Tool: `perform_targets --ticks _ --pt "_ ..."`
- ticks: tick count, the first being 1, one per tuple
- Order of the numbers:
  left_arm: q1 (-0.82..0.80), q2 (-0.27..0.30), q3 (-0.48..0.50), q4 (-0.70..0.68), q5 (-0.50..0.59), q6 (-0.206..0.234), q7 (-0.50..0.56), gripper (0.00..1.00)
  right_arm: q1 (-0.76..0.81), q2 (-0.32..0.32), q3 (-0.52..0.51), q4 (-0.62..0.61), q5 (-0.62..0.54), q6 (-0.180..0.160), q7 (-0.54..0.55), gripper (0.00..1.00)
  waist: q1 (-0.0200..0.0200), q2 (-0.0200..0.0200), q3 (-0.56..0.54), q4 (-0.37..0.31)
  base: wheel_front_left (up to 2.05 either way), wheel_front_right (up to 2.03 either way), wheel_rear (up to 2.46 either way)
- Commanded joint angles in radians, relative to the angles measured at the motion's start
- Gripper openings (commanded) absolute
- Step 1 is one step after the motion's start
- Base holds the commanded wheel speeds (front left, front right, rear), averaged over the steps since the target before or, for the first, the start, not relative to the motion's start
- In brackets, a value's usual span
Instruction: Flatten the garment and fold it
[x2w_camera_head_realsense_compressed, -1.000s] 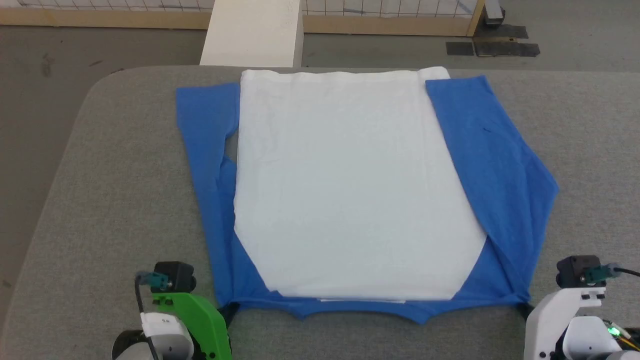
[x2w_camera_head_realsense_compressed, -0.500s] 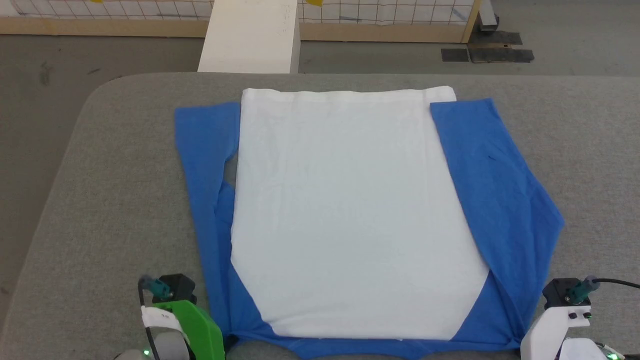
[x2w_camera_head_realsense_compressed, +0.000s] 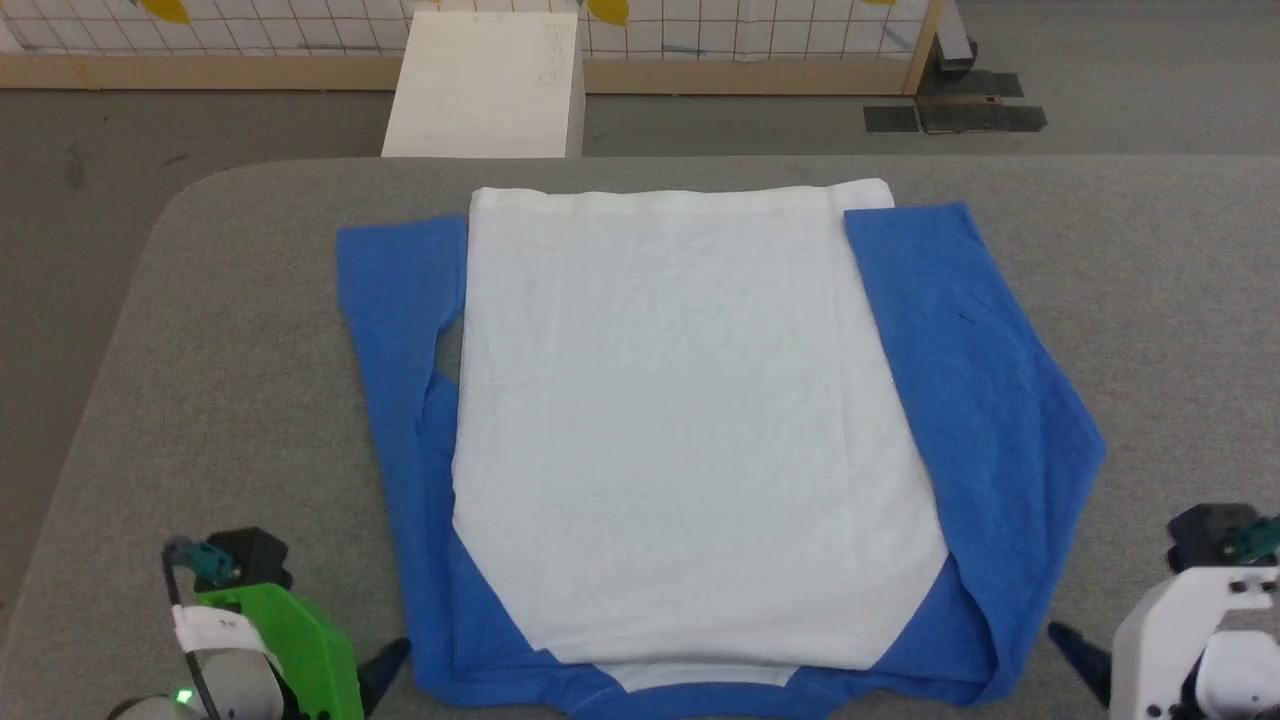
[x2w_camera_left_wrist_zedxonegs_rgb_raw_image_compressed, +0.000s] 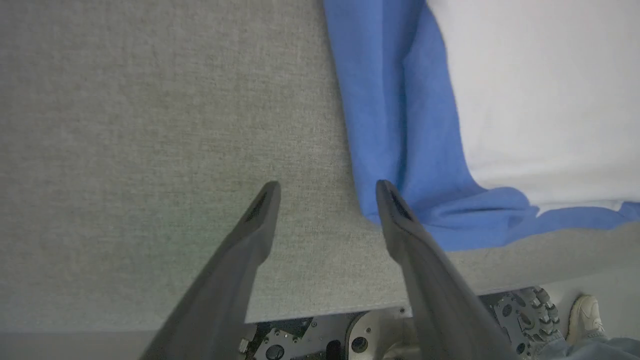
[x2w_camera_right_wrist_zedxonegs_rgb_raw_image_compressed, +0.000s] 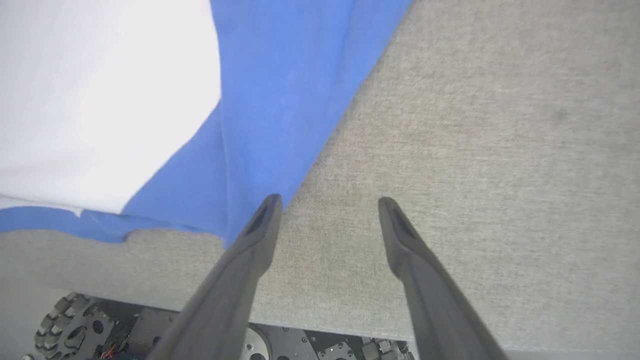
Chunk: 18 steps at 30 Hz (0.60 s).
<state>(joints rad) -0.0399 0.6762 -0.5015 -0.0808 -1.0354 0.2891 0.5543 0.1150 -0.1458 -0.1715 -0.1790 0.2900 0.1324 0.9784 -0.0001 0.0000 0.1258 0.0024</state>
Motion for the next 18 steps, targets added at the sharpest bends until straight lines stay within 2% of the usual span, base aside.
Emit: perform_targets --ticks 1,4,7,9,12,16,18 --pt "0.014 0.018 0.015 -0.035 -0.002 0.012 0.003 1.0 -0.028 -0.007 -0.021 -0.033 0.017 -0.002 0.015 1.0 0.0001 0.0 -0.004 -0.002 0.0 0.0 0.0" --pt "0.015 0.049 0.071 -0.107 -0.006 0.045 -0.017 1.0 -0.078 -0.013 -0.082 -0.098 0.041 -0.002 0.041 1.0 0.0001 0.0 -0.006 -0.004 0.0 0.0 0.0" --pt "-0.005 0.048 0.151 -0.143 0.013 0.058 -0.119 1.0 -0.154 -0.011 -0.142 -0.124 0.037 -0.002 0.023 1.0 0.0001 0.0 0.004 -0.004 0.0 0.0 0.0" --pt "-0.029 0.006 0.224 -0.153 0.008 0.039 -0.238 1.0 -0.219 -0.011 -0.182 -0.12 0.013 -0.002 -0.011 1.0 0.0001 0.0 0.024 -0.001 0.0 0.0 0.0" --pt "-0.067 -0.028 0.298 -0.13 0.049 -0.018 -0.426 1.0 -0.337 0.004 -0.22 -0.082 -0.022 -0.002 -0.08 1.0 0.0001 0.0 0.074 0.003 0.0 0.0 0.0" --pt "-0.13 -0.063 0.342 -0.079 0.133 -0.105 -0.658 1.0 -0.495 -0.002 -0.223 0.004 -0.073 -0.002 -0.155 1.0 0.0001 0.0 0.173 0.016 0.0 0.0 0.0" --pt "-0.166 -0.097 0.368 -0.054 0.168 -0.123 -0.763 1.0 -0.575 -0.006 -0.213 0.053 -0.094 -0.002 -0.173 1.0 0.0001 0.0 0.23 0.025 0.0 0.0 0.0"
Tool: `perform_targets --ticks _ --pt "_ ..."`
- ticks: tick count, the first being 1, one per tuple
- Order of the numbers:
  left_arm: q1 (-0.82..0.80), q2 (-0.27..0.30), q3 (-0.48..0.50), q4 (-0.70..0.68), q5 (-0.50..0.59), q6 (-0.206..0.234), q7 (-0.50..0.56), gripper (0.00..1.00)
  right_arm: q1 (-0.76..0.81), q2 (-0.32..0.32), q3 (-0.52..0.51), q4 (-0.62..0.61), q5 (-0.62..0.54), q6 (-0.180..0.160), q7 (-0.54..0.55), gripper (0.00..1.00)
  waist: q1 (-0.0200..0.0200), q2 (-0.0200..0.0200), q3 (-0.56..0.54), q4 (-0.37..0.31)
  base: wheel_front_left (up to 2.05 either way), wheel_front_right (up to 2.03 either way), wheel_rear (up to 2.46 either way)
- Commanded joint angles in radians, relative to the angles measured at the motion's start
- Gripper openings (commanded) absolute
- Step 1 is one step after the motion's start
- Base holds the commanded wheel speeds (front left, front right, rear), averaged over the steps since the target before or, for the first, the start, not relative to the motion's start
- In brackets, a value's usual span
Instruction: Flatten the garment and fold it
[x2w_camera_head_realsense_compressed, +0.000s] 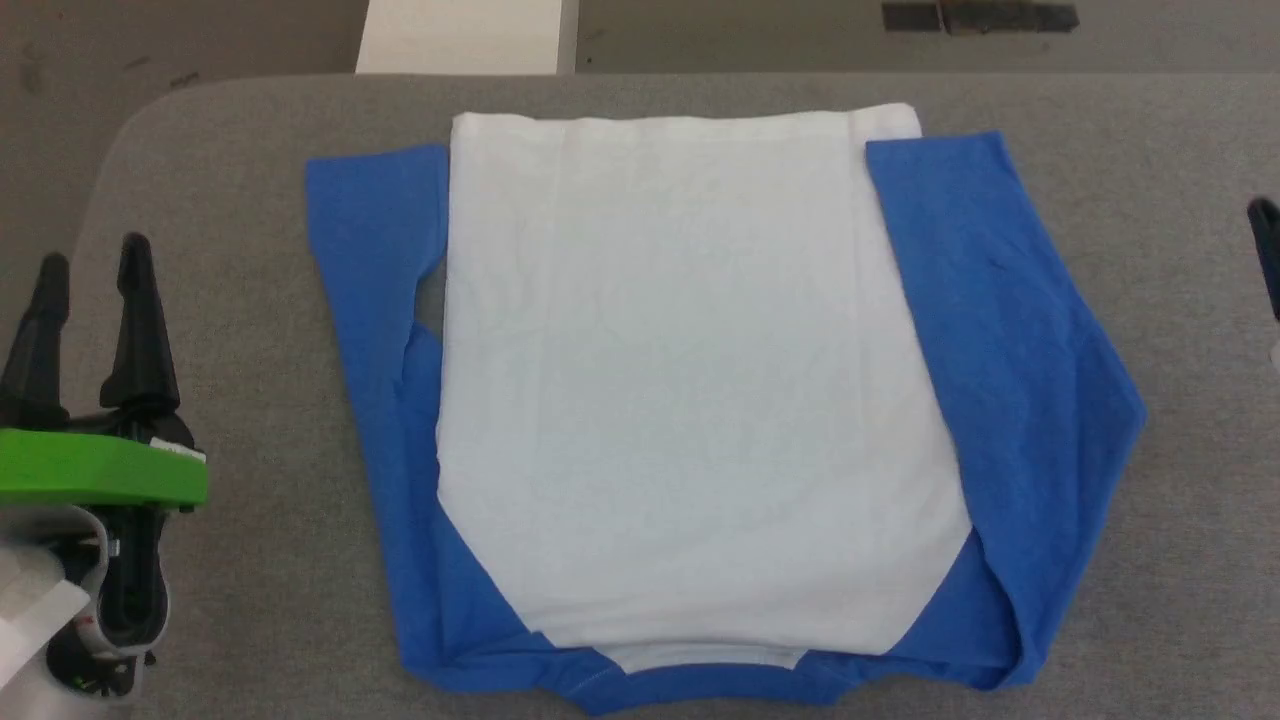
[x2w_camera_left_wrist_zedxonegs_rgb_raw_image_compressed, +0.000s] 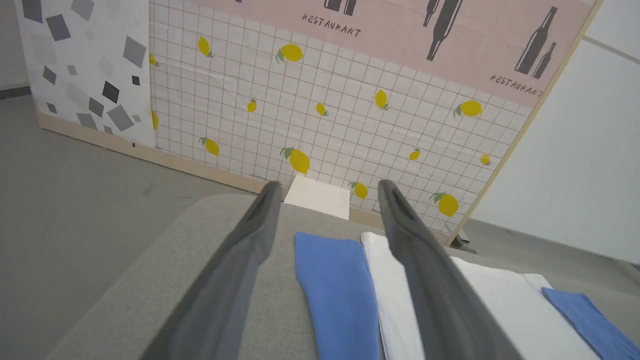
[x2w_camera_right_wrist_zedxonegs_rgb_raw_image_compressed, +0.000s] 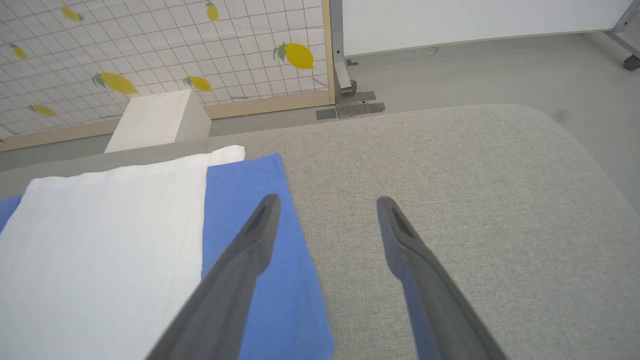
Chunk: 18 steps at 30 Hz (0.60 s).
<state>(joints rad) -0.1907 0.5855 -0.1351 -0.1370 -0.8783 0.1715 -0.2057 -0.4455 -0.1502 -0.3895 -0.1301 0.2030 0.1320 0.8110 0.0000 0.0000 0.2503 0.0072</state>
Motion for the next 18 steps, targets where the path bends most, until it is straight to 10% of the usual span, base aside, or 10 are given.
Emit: perform_targets --ticks 1,18 --pt "-0.032 -0.013 0.004 0.015 0.044 -0.018 -0.028 1.0 -0.057 -0.009 0.015 0.032 -0.025 -0.001 -0.01 1.0 0.0 0.0 0.135 0.026 0.0 0.0 0.0" --pt "-0.153 -0.324 0.218 0.034 0.447 -0.27 -0.056 1.0 -0.457 -0.065 0.152 0.345 -0.266 -0.001 0.087 1.0 0.0 0.0 0.41 0.131 0.0 0.0 0.0"
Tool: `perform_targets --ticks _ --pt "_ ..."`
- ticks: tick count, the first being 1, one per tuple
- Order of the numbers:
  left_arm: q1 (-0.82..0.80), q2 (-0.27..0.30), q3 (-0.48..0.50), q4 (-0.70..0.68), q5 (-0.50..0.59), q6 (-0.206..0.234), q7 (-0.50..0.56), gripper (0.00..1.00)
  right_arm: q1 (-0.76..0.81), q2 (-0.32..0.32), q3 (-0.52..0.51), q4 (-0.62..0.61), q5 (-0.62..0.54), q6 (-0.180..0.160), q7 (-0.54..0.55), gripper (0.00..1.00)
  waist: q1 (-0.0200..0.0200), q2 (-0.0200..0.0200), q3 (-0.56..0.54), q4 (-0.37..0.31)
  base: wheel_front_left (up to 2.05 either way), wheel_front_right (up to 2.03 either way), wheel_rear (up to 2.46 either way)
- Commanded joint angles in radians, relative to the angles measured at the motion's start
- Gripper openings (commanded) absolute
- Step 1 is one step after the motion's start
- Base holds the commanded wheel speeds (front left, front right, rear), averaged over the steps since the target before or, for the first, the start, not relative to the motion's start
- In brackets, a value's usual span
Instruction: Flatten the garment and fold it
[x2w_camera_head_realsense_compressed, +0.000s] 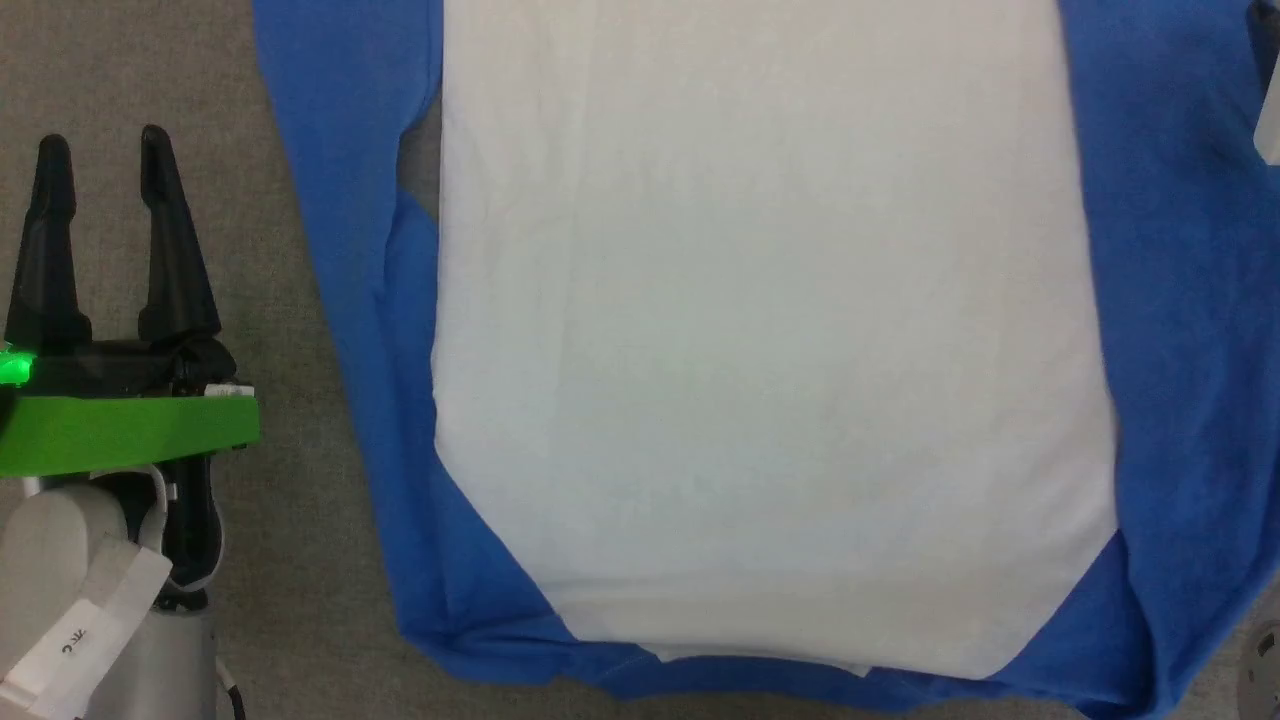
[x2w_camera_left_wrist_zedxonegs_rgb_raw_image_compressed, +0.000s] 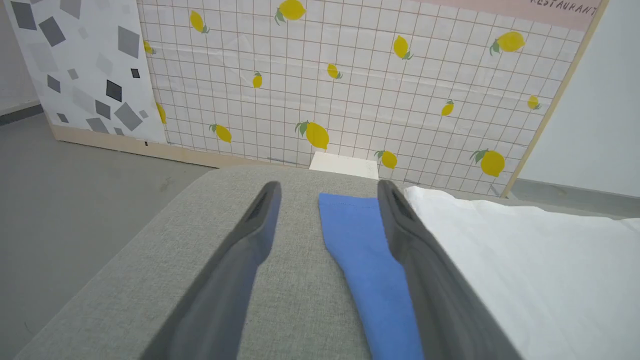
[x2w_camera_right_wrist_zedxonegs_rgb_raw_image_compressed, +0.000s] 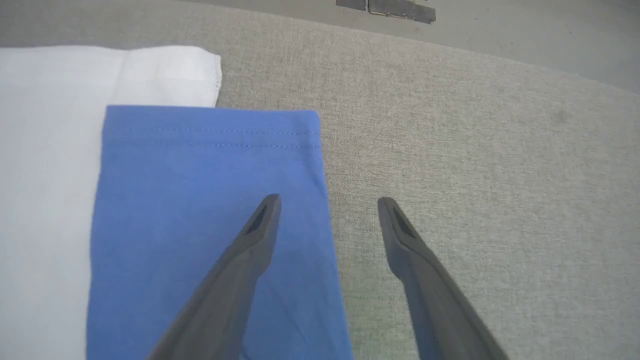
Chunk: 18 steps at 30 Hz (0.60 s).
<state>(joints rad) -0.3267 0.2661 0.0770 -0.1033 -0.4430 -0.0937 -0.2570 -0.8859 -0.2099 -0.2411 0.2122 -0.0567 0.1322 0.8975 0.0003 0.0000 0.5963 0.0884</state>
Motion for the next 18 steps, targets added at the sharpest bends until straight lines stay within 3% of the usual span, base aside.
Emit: perform_targets --ticks 1,9,10,11,12,18 --pt "-0.02 -0.016 0.014 0.005 0.02 -0.011 -0.005 1.0 -0.022 -0.012 0.013 0.012 -0.013 -0.002 0.002 1.0 -0.0003 0.0 0.066 0.052 0.0 0.0 0.0" --pt "-0.025 -0.059 0.039 0.033 0.054 -0.034 -0.005 1.0 -0.035 -0.019 0.015 0.055 -0.027 -0.002 0.02 1.0 -0.0003 0.0 0.072 0.05 0.0 0.0 0.0" --pt "-0.025 -0.061 0.041 0.036 0.054 -0.035 -0.005 1.0 -0.033 -0.016 0.011 0.061 -0.025 -0.002 0.031 0.37 -0.0003 0.0 0.071 0.049 0.0 0.0 0.0" --pt "-0.025 -0.063 0.042 0.041 0.055 -0.035 -0.005 1.0 -0.032 -0.012 0.005 0.064 -0.019 -0.002 0.038 0.15 -0.0003 0.0 0.067 0.047 0.0 0.0 0.0" --pt "-0.025 -0.065 0.044 0.041 0.057 -0.036 -0.005 1.0 -0.031 -0.008 -0.002 0.064 -0.015 -0.002 0.038 0.0 -0.0003 0.0 0.063 0.046 0.0 0.0 0.0" --pt "-0.003 -0.065 0.054 0.059 0.045 -0.037 -0.005 1.0 -0.016 0.032 -0.078 0.028 0.026 -0.002 -0.04 0.0 -0.0003 0.0 -0.015 0.016 0.0 0.0 0.0"
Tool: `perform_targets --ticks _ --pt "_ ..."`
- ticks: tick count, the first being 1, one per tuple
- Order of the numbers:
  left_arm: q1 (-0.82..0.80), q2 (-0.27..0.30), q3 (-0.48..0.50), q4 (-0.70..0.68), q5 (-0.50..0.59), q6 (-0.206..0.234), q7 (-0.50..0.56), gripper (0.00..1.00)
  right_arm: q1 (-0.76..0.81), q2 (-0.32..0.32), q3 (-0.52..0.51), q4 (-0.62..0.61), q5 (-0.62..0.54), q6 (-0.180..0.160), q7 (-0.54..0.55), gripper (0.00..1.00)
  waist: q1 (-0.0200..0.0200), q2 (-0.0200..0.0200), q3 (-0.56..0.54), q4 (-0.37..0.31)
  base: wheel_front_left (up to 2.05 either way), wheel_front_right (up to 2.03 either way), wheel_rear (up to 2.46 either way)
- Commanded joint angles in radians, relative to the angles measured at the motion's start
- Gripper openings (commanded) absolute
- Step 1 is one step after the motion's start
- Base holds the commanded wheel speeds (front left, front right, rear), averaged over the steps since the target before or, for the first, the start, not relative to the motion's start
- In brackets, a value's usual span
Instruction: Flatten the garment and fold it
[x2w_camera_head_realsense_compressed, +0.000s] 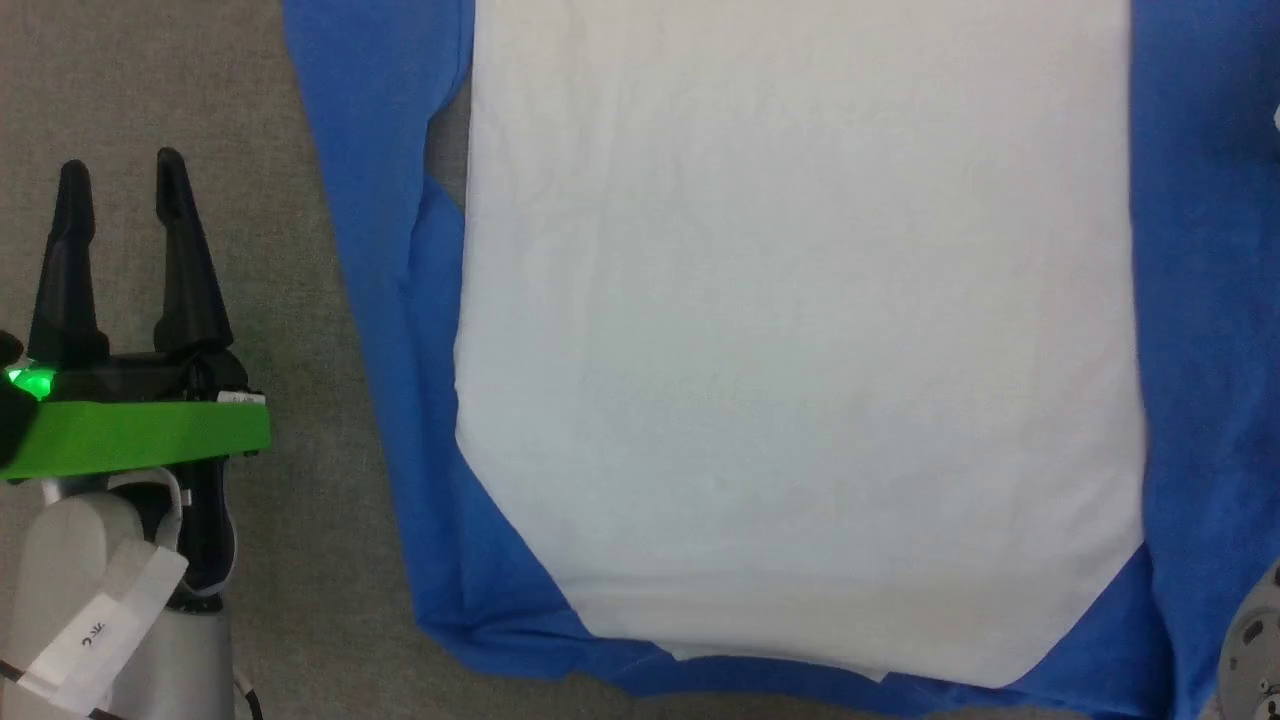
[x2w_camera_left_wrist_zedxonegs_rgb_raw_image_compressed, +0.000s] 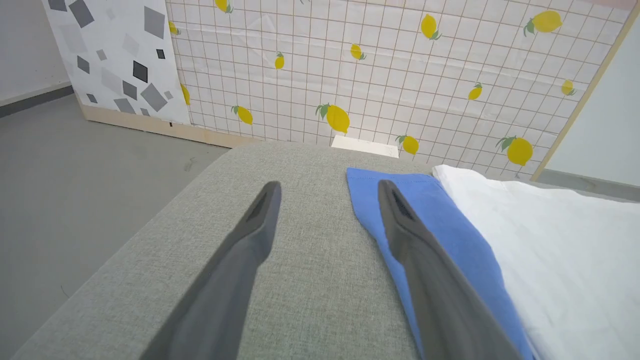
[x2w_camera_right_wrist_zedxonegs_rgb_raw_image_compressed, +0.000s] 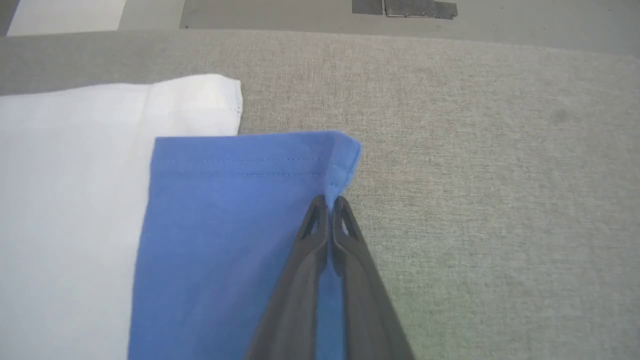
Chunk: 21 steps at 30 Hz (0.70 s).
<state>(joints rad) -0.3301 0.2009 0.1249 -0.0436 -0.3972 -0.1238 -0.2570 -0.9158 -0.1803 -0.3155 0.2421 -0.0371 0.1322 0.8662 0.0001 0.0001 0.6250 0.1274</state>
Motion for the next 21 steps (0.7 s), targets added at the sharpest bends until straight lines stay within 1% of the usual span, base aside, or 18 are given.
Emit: perform_targets --ticks 1,4,7,8,11,14,17,18,21 --pt "0.011 0.001 0.01 0.005 -0.002 -0.007 -0.005 1.0 0.021 0.009 -0.02 -0.013 0.02 -0.002 -0.03 0.0 -0.0001 -0.0001 -0.066 -0.031 0.0 0.0 0.0" --pt "0.04 0.003 0.021 0.017 0.001 -0.007 -0.005 1.0 0.062 0.011 -0.04 -0.043 0.068 -0.002 -0.059 0.0 -0.0001 -0.0001 -0.142 -0.057 0.0 0.0 0.0" --pt "0.07 -0.003 0.035 0.021 0.002 -0.007 -0.005 1.0 0.112 -0.008 -0.041 -0.097 0.123 -0.002 -0.071 0.0 -0.0001 -0.0001 -0.21 -0.079 0.0 0.0 0.0" --pt "0.09 -0.011 0.044 0.02 0.006 -0.007 -0.005 1.0 0.148 -0.013 -0.044 -0.149 0.175 -0.002 -0.075 0.0 -0.0001 -0.0001 -0.256 -0.089 0.0 0.0 0.0" --pt "0.127 -0.019 0.046 0.022 0.012 -0.007 -0.005 1.0 0.21 -0.03 -0.018 -0.231 0.249 -0.002 -0.06 0.0 -0.0001 -0.0001 -0.32 -0.103 0.0 0.0 0.0" --pt "0.154 -0.025 0.054 0.016 0.015 -0.007 -0.005 1.0 0.265 -0.035 0.032 -0.313 0.317 -0.002 -0.028 0.0 -0.0001 -0.0001 -0.368 -0.111 0.0 0.0 0.0" --pt "0.18 -0.036 0.061 0.015 0.019 -0.007 -0.005 1.0 0.308 -0.018 0.092 -0.403 0.398 -0.002 0.014 0.0 -0.0001 -0.0001 -0.406 -0.107 0.0 0.0 0.0" --pt "0.198 -0.041 0.066 0.012 0.024 -0.007 -0.005 1.0 0.331 -0.007 0.166 -0.466 0.454 -0.002 0.051 0.0 -0.0001 -0.0001 -0.429 -0.1 0.0 0.0 0.0" --pt "0.211 -0.05 0.075 0.011 0.026 -0.005 -0.005 1.0 0.344 0.004 0.255 -0.501 0.491 -0.002 0.071 0.0 -0.0001 -0.0001 -0.448 -0.084 0.0 0.0 0.0"
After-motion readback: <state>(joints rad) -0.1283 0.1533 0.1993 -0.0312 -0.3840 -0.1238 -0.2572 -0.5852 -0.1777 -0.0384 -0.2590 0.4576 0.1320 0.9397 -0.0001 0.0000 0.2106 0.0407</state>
